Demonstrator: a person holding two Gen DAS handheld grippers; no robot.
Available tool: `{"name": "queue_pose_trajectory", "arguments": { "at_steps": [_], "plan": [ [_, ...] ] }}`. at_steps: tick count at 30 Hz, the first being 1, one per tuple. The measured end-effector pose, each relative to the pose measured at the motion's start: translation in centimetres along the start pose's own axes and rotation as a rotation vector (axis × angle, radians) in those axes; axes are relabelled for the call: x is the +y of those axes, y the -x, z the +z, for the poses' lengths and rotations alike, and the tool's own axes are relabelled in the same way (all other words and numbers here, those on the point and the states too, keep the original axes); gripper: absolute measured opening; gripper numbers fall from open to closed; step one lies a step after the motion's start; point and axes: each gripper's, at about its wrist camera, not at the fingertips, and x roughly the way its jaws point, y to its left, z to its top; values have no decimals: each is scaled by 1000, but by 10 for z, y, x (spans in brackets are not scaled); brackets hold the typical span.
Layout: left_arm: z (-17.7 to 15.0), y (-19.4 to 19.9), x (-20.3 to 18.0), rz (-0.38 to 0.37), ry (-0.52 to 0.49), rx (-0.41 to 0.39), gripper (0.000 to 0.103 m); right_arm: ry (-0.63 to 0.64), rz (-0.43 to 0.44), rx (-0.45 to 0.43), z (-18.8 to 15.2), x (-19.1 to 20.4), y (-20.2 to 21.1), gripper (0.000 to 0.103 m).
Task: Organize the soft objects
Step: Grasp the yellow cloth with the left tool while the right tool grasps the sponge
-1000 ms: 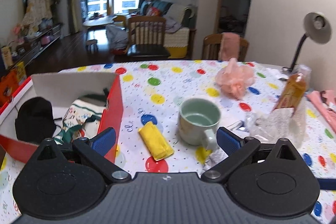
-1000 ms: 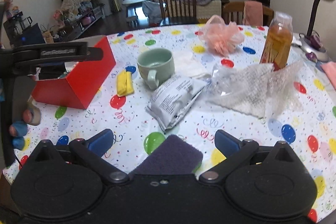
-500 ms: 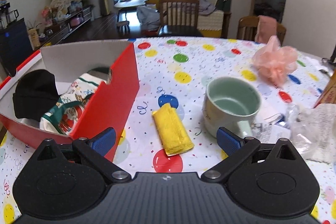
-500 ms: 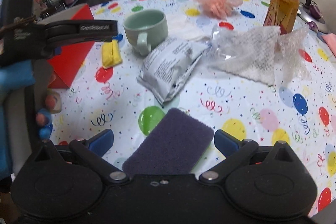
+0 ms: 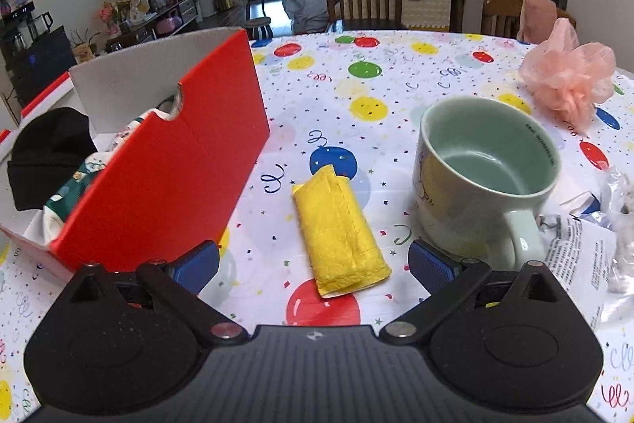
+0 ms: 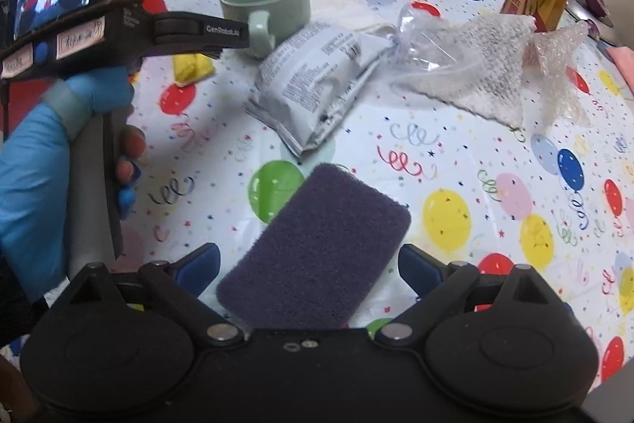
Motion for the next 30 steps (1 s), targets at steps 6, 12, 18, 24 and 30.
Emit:
{"name": "queue_pose_trajectory", "arguments": {
  "at_steps": [6,12,18,24,30],
  "plan": [
    [4,-11,-2,-10,45,21,99,-33,-11,26,6,4,-7,93],
    [2,-20,8,-34,115,43,85,-41,-14,25,9,3,-10,89],
    [-1,-29,11,-42,130,48,85,-29,-14,29,10,4,-12,89],
    [3,-36,10,-39,117,47,70,-6,-24,50,10,6,-18,86],
    [10,-35,7,-71,96,44,41,-10,-13,43,10,3,-16,85]
  ]
}}
